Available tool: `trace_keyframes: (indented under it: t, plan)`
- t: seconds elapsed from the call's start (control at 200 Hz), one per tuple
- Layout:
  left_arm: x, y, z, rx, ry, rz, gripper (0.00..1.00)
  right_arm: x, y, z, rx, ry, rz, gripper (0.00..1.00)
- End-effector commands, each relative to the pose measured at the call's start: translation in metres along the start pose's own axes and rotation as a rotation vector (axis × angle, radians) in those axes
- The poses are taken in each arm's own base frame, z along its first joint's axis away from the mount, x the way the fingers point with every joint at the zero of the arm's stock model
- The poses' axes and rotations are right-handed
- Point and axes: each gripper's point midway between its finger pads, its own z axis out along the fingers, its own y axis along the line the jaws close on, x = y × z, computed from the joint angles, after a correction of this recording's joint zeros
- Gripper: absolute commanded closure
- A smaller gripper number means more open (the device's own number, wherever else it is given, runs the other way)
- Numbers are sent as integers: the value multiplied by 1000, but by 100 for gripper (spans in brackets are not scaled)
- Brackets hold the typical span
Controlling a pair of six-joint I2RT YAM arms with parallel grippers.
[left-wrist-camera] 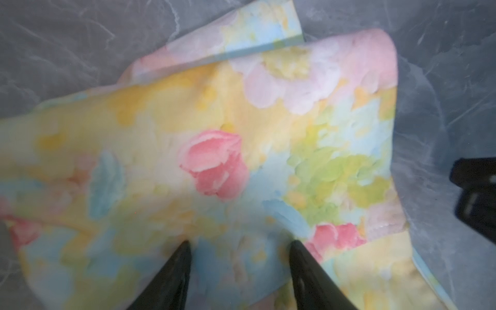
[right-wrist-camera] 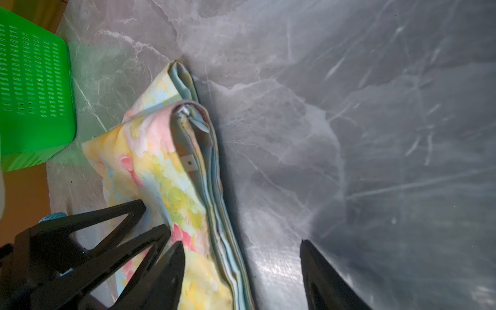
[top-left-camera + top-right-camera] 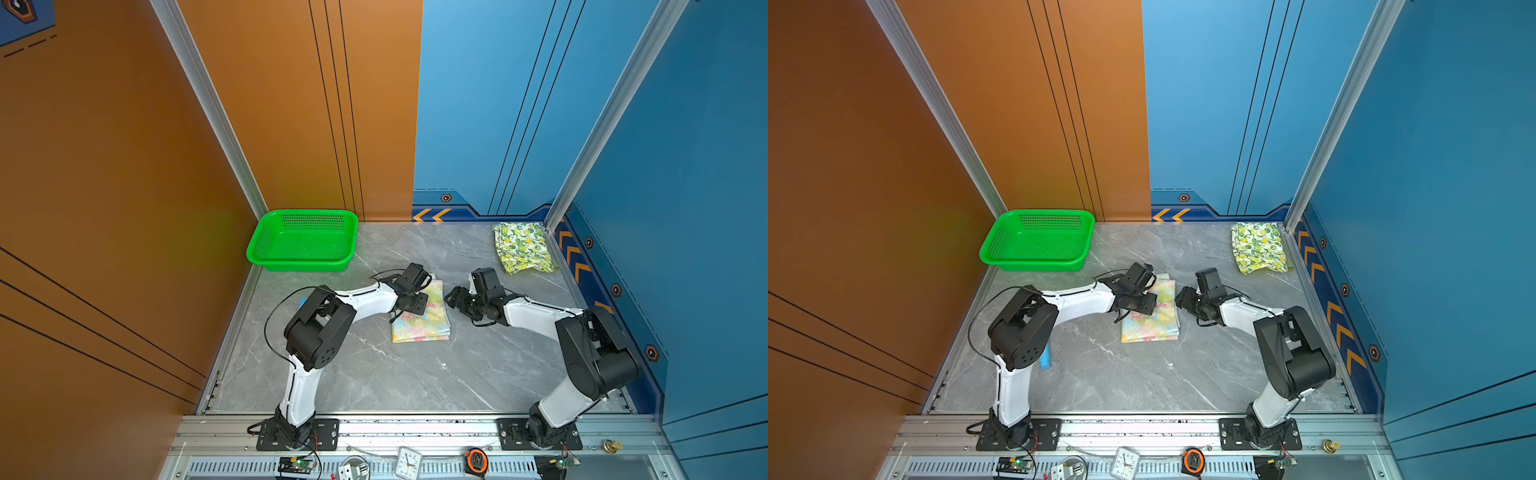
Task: Fold and stack skirts
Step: Pick up the skirt from the center of the table.
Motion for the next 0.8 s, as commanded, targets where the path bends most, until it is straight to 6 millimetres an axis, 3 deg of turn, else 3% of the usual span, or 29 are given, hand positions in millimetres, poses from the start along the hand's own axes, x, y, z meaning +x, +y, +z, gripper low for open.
trace_keyframes:
  t: [0.0,0.15,0.551,0.796]
  plan:
    - [33,13,10,-38,102,12,40,5,7,11,-70,74,-19,29]
    - [32,13,8,-38,100,11,40,9,6,26,-89,116,-30,30]
    - [27,6,7,-23,93,21,40,42,-11,44,-49,310,-32,50]
    - [25,2,11,-6,90,27,40,61,1,57,-88,389,-44,57]
